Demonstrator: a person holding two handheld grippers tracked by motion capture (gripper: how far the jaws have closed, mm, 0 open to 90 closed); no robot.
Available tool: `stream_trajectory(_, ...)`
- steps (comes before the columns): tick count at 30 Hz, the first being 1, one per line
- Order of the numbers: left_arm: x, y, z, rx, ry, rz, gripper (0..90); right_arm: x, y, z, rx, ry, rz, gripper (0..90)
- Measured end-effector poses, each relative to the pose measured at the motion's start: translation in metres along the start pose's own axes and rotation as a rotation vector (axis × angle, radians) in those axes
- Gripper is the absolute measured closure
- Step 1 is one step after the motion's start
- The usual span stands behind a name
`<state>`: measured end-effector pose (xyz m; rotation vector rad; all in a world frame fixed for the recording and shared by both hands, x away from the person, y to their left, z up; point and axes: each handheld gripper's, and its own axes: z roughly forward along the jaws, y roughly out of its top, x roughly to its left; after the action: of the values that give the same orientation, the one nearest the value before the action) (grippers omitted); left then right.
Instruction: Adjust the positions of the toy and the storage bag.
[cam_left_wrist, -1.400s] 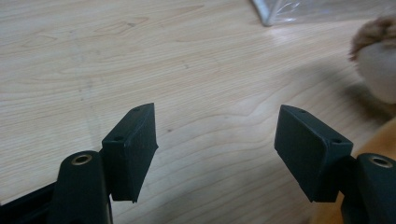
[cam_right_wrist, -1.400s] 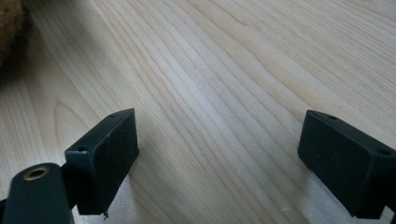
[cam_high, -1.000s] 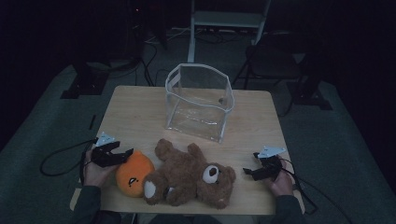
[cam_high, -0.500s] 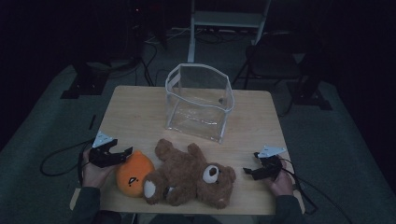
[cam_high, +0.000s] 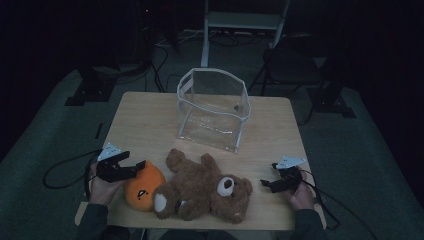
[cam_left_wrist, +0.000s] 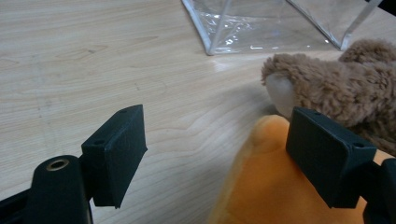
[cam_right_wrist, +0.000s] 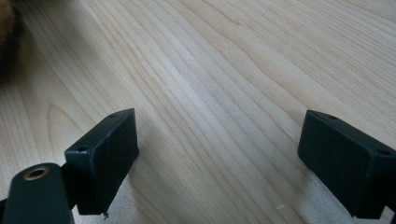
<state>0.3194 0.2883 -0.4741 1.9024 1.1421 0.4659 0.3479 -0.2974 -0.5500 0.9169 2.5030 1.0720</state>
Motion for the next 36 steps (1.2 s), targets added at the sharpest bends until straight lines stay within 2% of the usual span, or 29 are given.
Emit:
stream_trajectory(4,-0.003,0.001,-0.001,0.002,-0.004,0.003,20.5,0.0,0.0,0.0,0.0,0.0,0.0,11.5)
stream_trajectory(14,-0.009,-0.001,-0.002,0.012,-0.101,-0.011,18.8,0.0,0.0,0.0,0.001,0.0,0.0,11.5)
stream_trajectory(17,-0.006,-0.004,0.0,0.02,-0.134,-0.037,18.9,0.0,0.0,0.0,0.001,0.0,-0.001,11.5)
stream_trajectory(20,-0.005,-0.005,0.0,0.022,-0.148,-0.05,18.6,0.0,0.0,0.0,0.001,-0.001,0.0,11.4)
stream_trajectory(22,-0.006,-0.004,-0.002,0.011,-0.146,-0.045,18.5,0.0,0.0,0.0,0.001,0.0,0.0,11.5)
stream_trajectory(24,-0.006,-0.001,-0.006,-0.014,-0.167,-0.05,18.3,0.0,0.0,0.0,0.001,-0.001,0.0,11.5)
stream_trajectory(27,-0.006,-0.001,-0.008,-0.019,-0.183,-0.053,17.7,0.0,0.0,0.0,0.0,-0.002,0.001,11.5)
stream_trajectory(29,-0.006,-0.002,-0.005,-0.001,-0.201,-0.055,17.6,0.0,0.0,0.0,0.001,-0.002,0.002,11.5)
stream_trajectory(33,-0.006,-0.006,0.008,0.081,-0.241,-0.069,14.9,0.0,0.0,0.0,0.001,-0.002,0.002,11.5)
stream_trajectory(36,-0.004,-0.009,0.013,0.1,-0.269,-0.078,11.4,0.0,0.0,0.0,0.001,-0.002,0.002,11.4)
